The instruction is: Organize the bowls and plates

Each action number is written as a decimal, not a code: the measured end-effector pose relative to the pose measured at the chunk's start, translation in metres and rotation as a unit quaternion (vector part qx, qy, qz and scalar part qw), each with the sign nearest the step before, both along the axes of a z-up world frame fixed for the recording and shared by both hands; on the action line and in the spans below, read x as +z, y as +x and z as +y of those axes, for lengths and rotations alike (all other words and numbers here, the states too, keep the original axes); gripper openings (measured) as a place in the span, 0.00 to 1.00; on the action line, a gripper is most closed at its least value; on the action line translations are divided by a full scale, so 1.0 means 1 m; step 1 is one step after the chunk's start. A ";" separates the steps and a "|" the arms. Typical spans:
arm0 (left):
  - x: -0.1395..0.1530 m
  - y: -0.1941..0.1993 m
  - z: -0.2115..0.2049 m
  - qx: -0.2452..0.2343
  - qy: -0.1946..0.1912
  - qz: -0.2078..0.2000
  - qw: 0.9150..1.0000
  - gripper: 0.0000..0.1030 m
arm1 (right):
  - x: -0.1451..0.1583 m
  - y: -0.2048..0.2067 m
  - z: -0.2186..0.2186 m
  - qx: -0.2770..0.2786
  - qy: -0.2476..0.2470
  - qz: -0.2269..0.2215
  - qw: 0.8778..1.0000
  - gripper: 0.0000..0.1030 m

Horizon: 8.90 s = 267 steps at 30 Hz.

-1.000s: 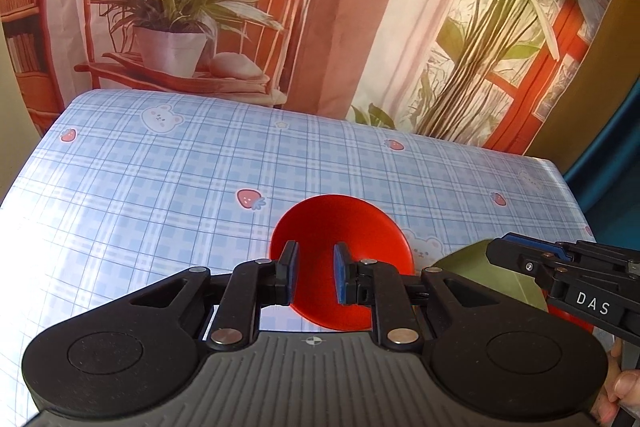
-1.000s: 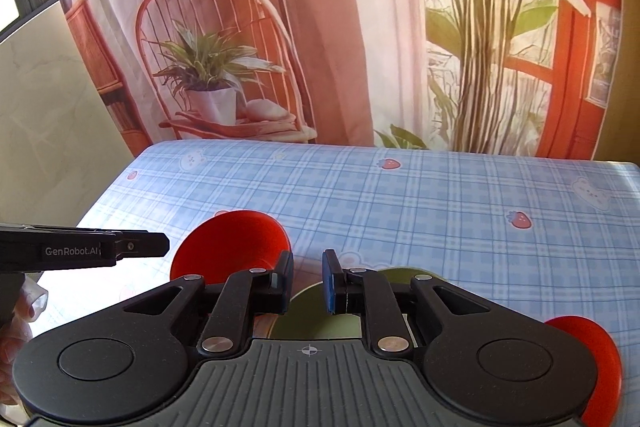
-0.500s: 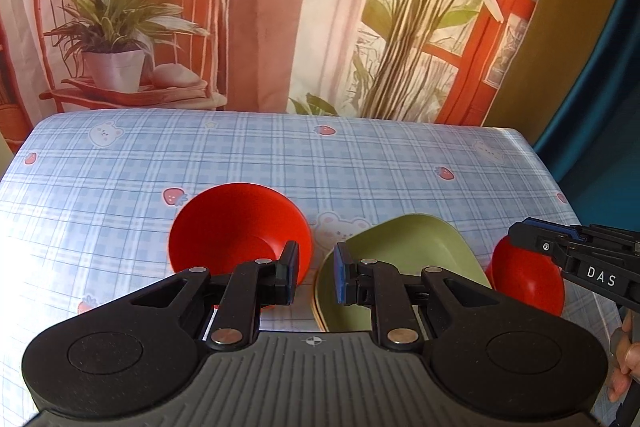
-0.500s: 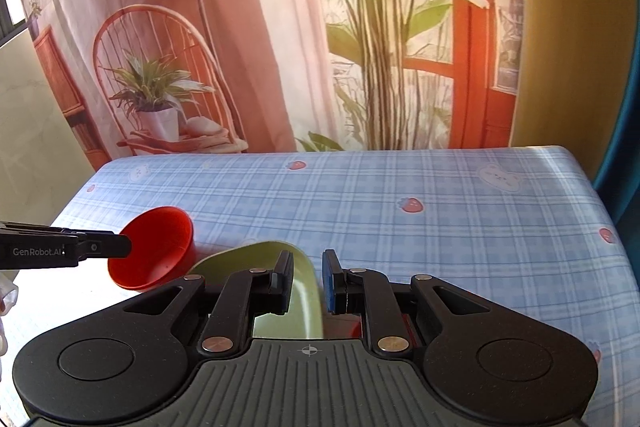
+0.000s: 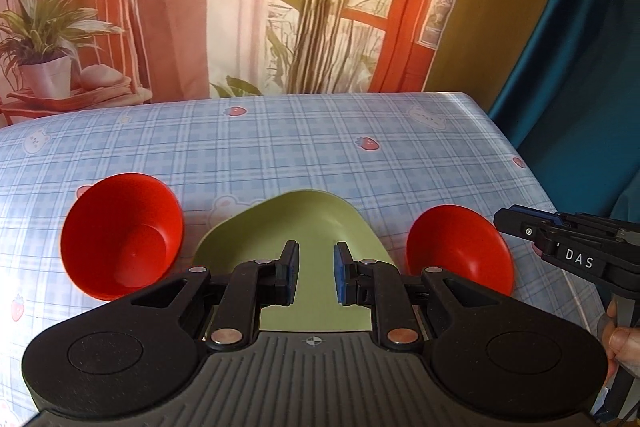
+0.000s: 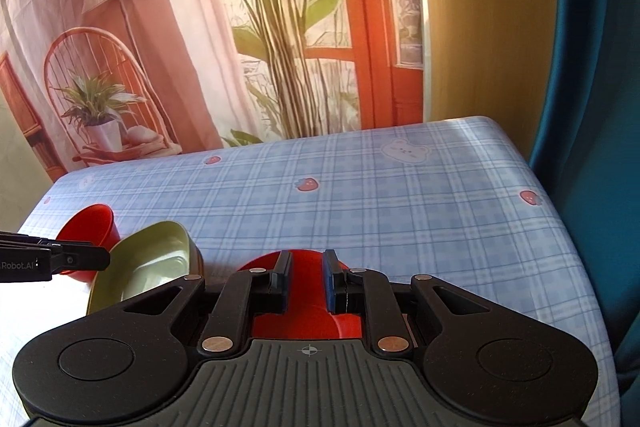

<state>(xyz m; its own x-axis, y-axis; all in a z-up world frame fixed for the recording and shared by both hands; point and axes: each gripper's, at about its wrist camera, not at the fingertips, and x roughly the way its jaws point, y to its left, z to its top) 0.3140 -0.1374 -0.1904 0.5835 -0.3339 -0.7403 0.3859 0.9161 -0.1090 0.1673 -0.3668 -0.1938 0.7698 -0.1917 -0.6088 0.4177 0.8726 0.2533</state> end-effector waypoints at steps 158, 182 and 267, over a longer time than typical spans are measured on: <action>-0.069 0.083 0.201 0.125 -0.165 0.067 0.976 0.35 | -0.036 0.230 0.165 0.139 0.031 0.075 0.987 0.27; -0.025 0.014 0.203 0.133 -0.130 0.006 0.982 0.25 | 0.005 0.181 0.199 0.160 0.034 0.030 0.986 0.22; -0.056 0.024 0.076 0.003 -0.064 0.035 0.997 0.25 | -0.012 0.072 0.100 0.043 0.041 -0.019 0.998 0.21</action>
<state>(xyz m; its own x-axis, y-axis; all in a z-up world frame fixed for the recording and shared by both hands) 0.3382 -0.0610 -0.2463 0.5336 -0.4249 -0.7313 0.3684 0.8951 -0.2513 0.2394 -0.2664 -0.2054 0.8036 -0.0742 -0.5906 0.3311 0.8803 0.3398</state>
